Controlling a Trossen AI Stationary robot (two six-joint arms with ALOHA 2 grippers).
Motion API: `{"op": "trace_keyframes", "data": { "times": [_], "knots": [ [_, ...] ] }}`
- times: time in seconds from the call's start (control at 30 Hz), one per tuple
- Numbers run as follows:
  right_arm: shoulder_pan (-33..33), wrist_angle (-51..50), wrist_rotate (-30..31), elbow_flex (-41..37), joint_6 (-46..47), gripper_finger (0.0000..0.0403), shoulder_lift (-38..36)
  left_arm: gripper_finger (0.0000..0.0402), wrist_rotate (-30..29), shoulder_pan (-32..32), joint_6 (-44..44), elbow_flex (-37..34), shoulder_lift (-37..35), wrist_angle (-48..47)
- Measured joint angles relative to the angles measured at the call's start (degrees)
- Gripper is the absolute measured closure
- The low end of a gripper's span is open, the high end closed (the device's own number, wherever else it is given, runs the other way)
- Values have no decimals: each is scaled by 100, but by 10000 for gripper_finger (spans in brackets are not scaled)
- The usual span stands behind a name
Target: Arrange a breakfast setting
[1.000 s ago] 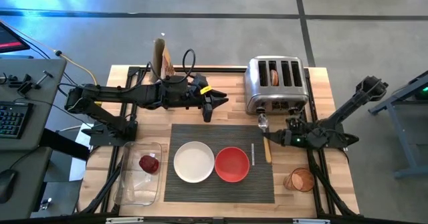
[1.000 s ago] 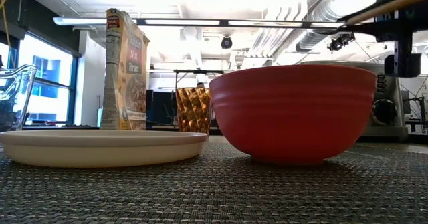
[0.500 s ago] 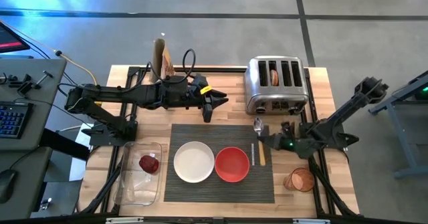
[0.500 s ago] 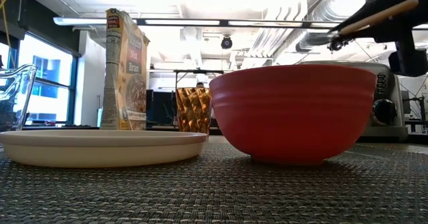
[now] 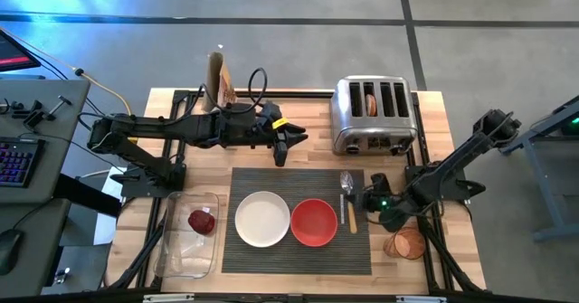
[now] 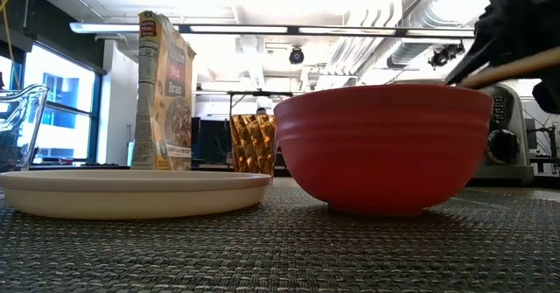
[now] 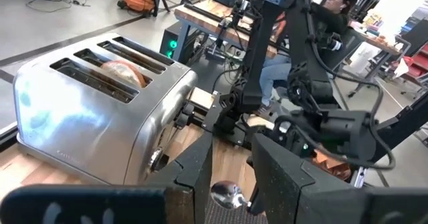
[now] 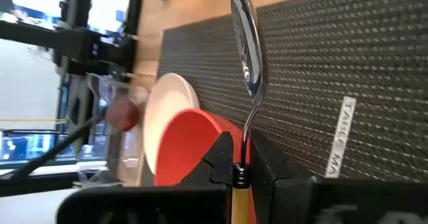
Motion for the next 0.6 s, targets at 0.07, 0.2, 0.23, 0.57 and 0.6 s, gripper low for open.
{"op": "trace_keyframes", "data": {
  "times": [0.07, 0.2, 0.23, 0.57, 0.6],
  "knots": [
    [0, 71, -103, 18, 113, 402, 180, 307, 0, 0, -2, 0, 0, -2],
    [0, 130, -259, 123, 306, 402, 568, 307, 0, 0, -7, 0, 0, -6],
    [0, 144, -267, 174, 338, 402, 654, 307, 0, 0, -9, 0, 0, -8],
    [0, 143, -552, 504, 624, 402, 1435, 307, 0, 0, -11, 0, 0, -13],
    [0, 142, -558, 529, 680, 402, 1504, 307, 3, 0, -9, 0, 0, -13]
  ]
}}
